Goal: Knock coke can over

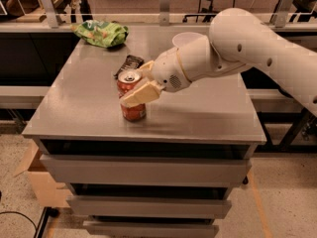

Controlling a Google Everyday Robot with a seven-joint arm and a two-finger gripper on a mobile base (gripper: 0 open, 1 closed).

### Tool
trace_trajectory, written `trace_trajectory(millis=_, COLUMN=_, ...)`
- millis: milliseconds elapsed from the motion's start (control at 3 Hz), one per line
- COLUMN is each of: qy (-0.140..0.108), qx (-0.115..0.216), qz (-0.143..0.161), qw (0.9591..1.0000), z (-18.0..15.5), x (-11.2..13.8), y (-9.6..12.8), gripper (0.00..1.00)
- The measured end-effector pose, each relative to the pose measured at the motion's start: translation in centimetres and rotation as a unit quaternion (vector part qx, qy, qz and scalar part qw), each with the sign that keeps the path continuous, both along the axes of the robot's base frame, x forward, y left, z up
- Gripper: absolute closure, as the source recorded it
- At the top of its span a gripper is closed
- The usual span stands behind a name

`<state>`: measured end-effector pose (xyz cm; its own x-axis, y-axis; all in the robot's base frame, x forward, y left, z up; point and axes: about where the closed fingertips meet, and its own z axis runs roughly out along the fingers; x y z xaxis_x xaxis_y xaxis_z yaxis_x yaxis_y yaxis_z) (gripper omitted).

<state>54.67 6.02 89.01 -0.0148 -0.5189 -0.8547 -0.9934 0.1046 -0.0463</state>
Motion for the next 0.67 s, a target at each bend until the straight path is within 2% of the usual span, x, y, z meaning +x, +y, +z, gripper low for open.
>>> trace_trajectory(millis=333, qy=-0.002, qx=0.005, qz=-0.004, qw=1.0000, z=0.1, x=0.3, y=0.0, gripper=0.94)
trace_trajectory(millis=667, qy=-0.020, qx=-0.015, qz=-0.026, qw=0.9993, z=0.9, x=1.1, y=-2.4, gripper=1.00)
